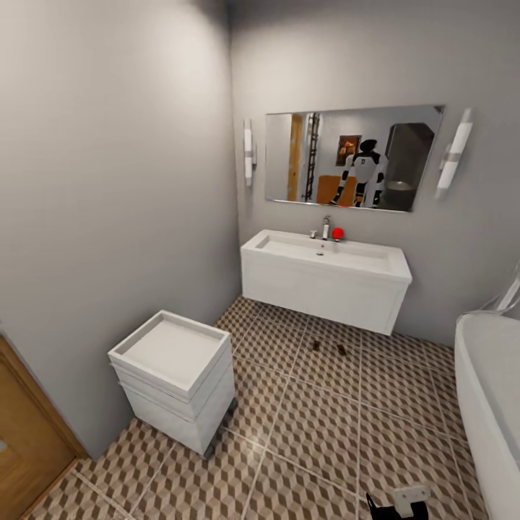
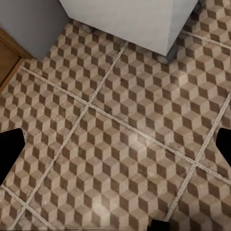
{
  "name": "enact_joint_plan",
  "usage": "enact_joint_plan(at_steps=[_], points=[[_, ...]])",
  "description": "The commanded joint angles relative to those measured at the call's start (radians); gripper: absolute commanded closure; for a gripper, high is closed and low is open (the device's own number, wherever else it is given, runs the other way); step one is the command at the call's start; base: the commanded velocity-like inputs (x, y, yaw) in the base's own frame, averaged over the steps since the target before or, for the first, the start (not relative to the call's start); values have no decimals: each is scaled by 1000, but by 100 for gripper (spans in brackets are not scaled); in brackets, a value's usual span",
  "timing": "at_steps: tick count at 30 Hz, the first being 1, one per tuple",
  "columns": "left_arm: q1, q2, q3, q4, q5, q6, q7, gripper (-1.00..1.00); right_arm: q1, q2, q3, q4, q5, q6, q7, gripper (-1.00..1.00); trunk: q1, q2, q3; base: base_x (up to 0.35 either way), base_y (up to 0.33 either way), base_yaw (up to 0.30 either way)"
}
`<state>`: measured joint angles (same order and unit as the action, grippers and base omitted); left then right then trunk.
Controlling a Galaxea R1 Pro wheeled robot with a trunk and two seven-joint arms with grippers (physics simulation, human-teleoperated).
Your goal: Take the four mousetraps from the cabinet in the bathroom and place them on the bathroom floor. Make sure all four end up on the same floor surface, and ensure that at least two of them are either under or directly next to the same bathroom sink.
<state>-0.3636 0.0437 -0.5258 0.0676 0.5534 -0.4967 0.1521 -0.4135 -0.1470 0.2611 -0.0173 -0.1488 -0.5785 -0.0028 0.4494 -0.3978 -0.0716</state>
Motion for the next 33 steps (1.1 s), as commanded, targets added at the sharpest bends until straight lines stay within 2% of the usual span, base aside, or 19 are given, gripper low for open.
enact_joint_plan(at_steps=[1,13,33], points=[[-2,-1,-8,3,0,-3,4,-100,-1,0,9,0,-9,-3,0,-100,1,-2,-3,0,0,252],[-2,-1,-8,3,0,-3,4,-100,-1,9,8,0,-9,-3,0,-100,1,-2,-6,0,0,256],[-2,-1,-8,3,0,-3,4,-100,-1,10,8,0,-9,-3,-2,-100,1,-2,-6,0,0,265]])
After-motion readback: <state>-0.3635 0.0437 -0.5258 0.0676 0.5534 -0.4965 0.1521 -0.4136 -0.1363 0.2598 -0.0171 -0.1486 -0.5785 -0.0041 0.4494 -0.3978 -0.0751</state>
